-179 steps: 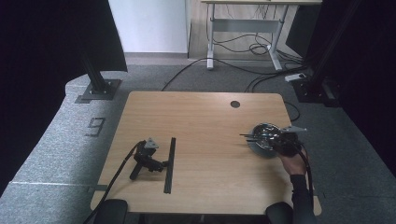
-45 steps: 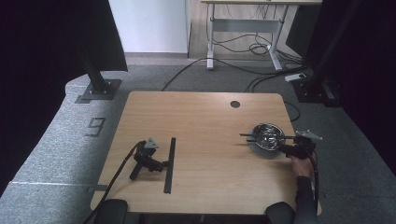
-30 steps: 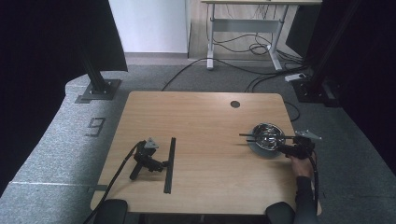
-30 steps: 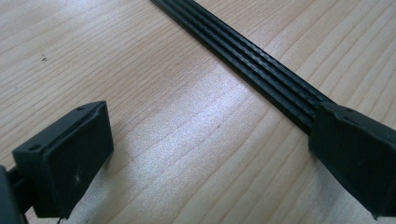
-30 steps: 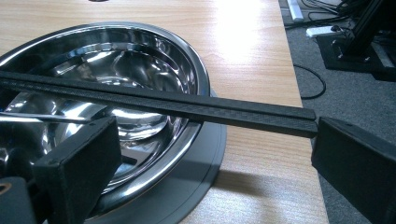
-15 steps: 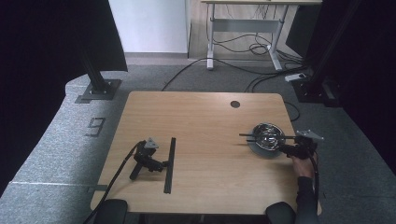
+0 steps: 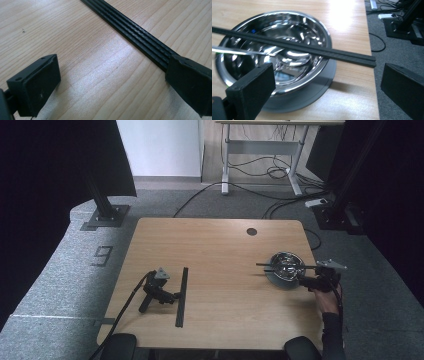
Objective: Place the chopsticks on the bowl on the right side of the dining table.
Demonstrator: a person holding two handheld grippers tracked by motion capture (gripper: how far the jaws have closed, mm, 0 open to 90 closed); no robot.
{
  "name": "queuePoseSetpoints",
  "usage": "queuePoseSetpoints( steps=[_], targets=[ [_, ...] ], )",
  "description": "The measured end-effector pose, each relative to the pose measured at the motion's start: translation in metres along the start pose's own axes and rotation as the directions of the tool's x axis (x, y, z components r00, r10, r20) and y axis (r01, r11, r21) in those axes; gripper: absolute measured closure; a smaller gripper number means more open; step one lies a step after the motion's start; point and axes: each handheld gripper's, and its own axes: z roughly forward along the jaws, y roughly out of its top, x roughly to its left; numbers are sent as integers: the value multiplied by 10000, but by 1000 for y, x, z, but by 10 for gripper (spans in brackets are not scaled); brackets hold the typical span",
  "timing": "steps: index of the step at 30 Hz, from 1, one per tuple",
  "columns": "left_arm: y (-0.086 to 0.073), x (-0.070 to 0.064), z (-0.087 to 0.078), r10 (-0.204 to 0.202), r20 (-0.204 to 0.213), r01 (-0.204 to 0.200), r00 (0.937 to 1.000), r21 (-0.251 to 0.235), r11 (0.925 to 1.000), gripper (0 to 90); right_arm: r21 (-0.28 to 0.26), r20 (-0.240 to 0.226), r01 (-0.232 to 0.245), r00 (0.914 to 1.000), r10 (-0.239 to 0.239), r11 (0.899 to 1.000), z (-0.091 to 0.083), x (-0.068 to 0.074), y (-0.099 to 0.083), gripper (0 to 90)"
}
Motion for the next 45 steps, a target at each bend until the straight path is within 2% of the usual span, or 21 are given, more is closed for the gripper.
queuePoseSetpoints(
  steps=[6, 15, 25, 34, 45],
  targets=[
    [0, 0, 0, 0, -1, 0, 10000, 0, 10000, 0, 101, -130, 412, 9991, -411, 9991, -10, 7, -2, 0],
    [0, 0, 0, 3, -3, -3, 10000, 5, 10000, 0, 189, -353, 739, 9967, -732, 9971, -22, 13, -7, 0],
    [0, 0, 0, 1, -1, -1, 10000, 5, 10000, 0, 305, -701, 820, 9943, -797, 9962, -33, 17, -15, 0],
    [0, 0, 0, 3, 0, -3, 10000, 7, 10000, 0, 409, -1075, 1127, 9883, -1078, 9928, -46, 34, -16, 0],
    [0, 0, 0, 5, -1, -5, 10000, 5, 10000, 0, 525, -1647, 1573, 9754, -1468, 9862, -56, 58, -12, 0]
  ],
)
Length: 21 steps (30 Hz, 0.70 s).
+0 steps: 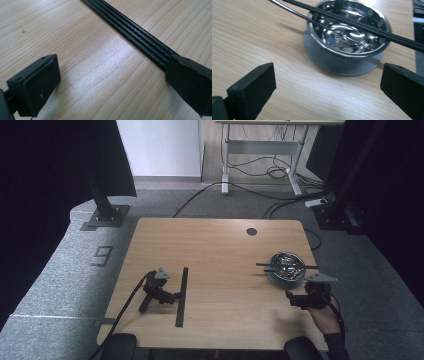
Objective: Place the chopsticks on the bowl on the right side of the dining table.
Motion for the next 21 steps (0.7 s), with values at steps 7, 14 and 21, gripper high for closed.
queuePoseSetpoints(
  steps=[7, 14, 21],
  targets=[
    [0, 0, 0, -15, -1, 15, 10000, -2, 10000, 0, 93, -498, 290, 9984, -285, 9995, 3, 15, 7, 0],
    [0, 0, 0, -16, 0, 16, 10000, -3, 10000, 0, 155, -978, 613, 9934, -595, 9980, 12, 31, 17, 0],
    [0, 0, 0, -16, 0, 16, 10000, -3, 10000, 0, 315, -1337, 861, 9877, -811, 9958, 25, 47, 26, 0]
  ],
)
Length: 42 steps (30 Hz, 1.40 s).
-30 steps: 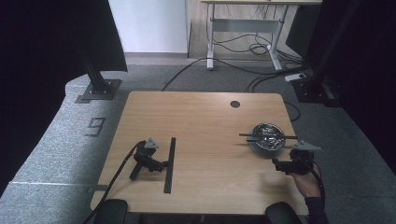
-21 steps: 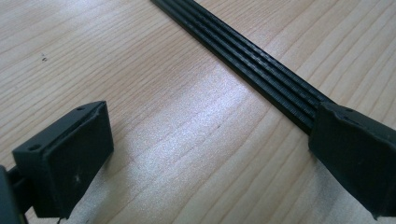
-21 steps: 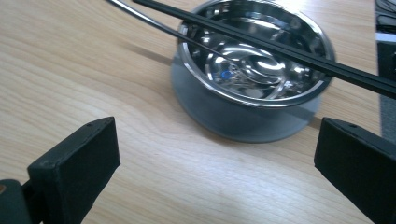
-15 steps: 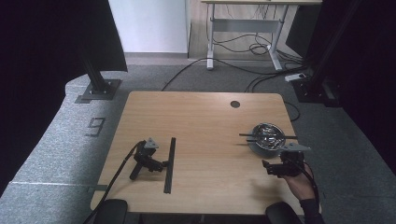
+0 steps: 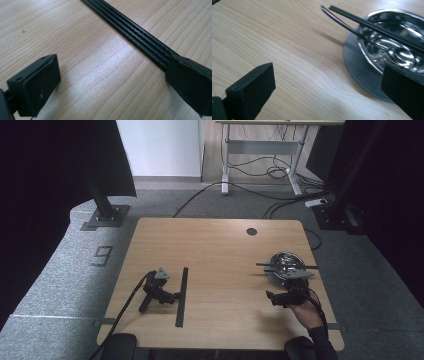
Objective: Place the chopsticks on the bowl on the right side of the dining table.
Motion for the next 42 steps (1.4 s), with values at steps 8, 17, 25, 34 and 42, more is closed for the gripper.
queuePoseSetpoints(
  steps=[8, 17, 25, 34, 42],
  targets=[
    [0, 0, 0, 11, -1, -11, 10000, 0, 10000, 0, 94, -536, 433, 9976, -427, 9990, 17, 19, 15, 0],
    [0, 0, 0, 12, -1, -12, 10000, 1, 10000, 0, 100, -1008, 715, 9924, -701, 9974, 40, 37, 25, 0],
    [0, 0, 0, 12, 1, -12, 10000, -1, 10000, 0, 7, -1104, 814, 9906, -809, 9967, 61, 46, 23, 0],
    [0, 0, 0, 16, -1, -16, 10000, 2, 10000, 0, 244, -1067, 1091, 9886, -1059, 9937, 83, 54, 13, 0],
    [0, 0, 0, 15, 0, -15, 10000, -1, 10000, 0, 348, -1093, 1312, 9859, -1267, 9907, 98, 59, 4, 0]
  ],
)
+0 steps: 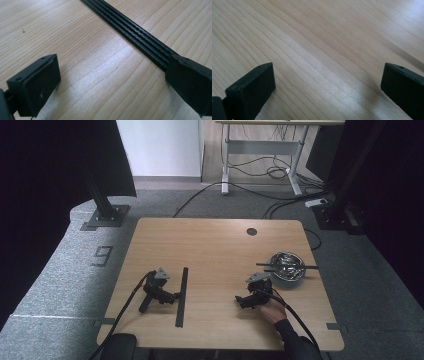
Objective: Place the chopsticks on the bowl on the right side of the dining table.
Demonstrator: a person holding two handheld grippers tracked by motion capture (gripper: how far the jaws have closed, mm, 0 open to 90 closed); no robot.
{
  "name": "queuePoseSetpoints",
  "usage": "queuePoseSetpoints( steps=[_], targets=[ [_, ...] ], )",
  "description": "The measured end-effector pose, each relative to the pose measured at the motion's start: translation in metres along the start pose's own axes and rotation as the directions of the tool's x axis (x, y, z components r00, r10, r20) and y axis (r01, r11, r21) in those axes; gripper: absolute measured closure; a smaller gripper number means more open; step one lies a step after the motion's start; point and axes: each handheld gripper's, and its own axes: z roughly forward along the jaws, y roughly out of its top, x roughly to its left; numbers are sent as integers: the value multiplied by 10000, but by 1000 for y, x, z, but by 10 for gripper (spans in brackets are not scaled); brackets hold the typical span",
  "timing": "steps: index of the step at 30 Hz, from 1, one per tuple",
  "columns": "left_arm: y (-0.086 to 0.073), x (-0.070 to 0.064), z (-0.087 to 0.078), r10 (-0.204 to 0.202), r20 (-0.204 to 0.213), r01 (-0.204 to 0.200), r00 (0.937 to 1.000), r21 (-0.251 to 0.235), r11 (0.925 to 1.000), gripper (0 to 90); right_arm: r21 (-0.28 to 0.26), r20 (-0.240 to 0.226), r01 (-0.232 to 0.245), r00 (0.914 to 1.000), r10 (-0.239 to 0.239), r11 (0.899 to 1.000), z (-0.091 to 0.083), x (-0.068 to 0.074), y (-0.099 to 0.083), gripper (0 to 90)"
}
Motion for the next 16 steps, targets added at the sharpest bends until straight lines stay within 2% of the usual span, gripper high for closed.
queuePoseSetpoints(
  steps=[3, 5, 16],
  targets=[
    [0, 0, 0, -2, 0, 2, 10000, 0, 10000, 0, -185, -266, -176, 9995, 171, 9997, 3, 0, -3, 0],
    [0, 0, 0, -1, -1, 1, 10000, 1, 10000, 0, -325, -284, -238, 9993, 229, 9992, 4, 0, -4, 0],
    [0, 0, 0, 1, 0, -1, 10000, 5, 10000, 0, -318, -278, -230, 9994, 222, 9992, 4, 0, -4, 0]
  ],
)
